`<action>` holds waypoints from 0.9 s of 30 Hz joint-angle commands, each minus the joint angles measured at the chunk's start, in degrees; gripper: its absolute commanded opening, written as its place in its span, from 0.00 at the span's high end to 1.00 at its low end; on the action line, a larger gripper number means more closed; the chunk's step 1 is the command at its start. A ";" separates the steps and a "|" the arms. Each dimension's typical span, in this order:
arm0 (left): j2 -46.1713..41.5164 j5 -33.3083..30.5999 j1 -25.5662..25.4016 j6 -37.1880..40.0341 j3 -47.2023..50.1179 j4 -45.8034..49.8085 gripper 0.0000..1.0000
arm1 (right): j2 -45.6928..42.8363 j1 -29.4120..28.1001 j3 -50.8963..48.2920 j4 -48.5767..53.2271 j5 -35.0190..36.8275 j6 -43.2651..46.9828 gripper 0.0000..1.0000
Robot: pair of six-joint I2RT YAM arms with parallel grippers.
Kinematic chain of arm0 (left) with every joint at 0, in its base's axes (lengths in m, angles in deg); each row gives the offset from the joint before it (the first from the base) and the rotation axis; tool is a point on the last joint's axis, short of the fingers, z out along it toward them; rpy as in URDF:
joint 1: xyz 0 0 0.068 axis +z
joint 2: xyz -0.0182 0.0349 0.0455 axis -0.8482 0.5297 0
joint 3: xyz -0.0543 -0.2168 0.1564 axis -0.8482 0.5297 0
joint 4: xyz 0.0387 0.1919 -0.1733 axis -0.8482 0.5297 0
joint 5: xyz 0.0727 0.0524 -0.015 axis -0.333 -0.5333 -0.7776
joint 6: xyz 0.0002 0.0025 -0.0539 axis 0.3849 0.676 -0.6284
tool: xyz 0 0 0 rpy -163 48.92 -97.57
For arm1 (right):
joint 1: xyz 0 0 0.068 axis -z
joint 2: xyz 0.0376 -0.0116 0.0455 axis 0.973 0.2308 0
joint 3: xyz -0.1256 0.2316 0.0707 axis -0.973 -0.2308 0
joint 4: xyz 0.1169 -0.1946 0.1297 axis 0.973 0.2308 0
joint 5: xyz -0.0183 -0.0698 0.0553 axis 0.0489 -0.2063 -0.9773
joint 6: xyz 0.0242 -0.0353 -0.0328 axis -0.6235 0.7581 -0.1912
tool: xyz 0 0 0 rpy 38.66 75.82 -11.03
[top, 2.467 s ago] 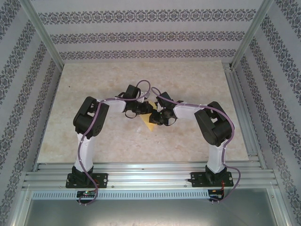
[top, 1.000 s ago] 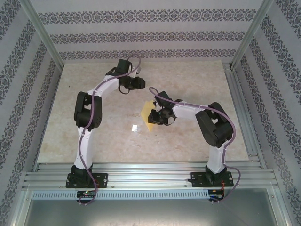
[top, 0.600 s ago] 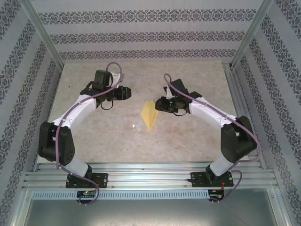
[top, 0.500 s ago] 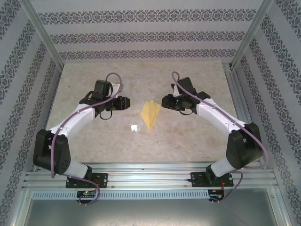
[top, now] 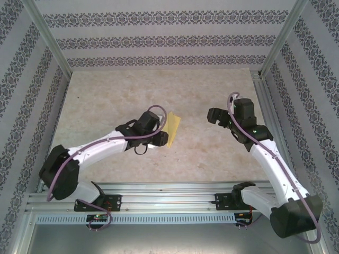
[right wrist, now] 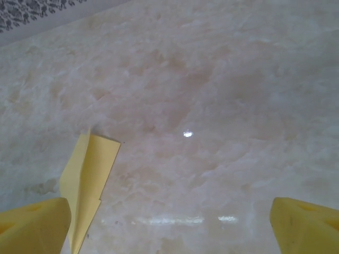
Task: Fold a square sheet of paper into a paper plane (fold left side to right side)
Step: Turn over the paper at the center of the table.
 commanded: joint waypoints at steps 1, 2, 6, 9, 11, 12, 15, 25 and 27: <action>7.14 -8.38 -3.07 -0.36 -7.28 3.38 0.56 | -3.60 3.76 -3.58 -3.76 0.27 1.40 0.02; 9.67 -9.00 -3.48 -0.24 -9.53 4.02 0.55 | -4.23 4.89 -4.18 -3.82 0.13 0.98 0.02; 19.21 -12.80 -4.24 0.17 -18.57 9.03 0.52 | -7.11 9.13 -7.95 -3.28 -2.27 -0.91 0.02; 24.99 -15.80 -4.22 -0.10 -24.25 12.32 0.52 | -8.46 10.52 -9.71 -3.10 -4.44 -0.39 0.02; 28.17 -17.31 -4.27 -0.36 -27.27 13.97 0.54 | -9.18 10.73 -10.63 -3.12 -5.19 -0.27 0.02; 29.65 -18.47 -4.27 -0.70 -28.75 14.84 0.56 | -9.61 10.74 -11.08 -3.04 -5.24 -0.32 0.02; 33.21 -20.97 -4.27 -0.27 -32.64 16.91 0.62 | -10.51 10.80 -11.99 -3.03 -5.68 -0.52 0.02; 39.39 -24.35 -4.03 0.80 -38.25 19.17 0.86 | -12.53 10.91 -13.49 -4.15 -7.93 -1.15 0.02; 39.47 -24.47 -3.92 0.88 -38.31 19.08 0.91 | -13.05 10.91 -13.76 -4.62 -8.87 -1.52 0.02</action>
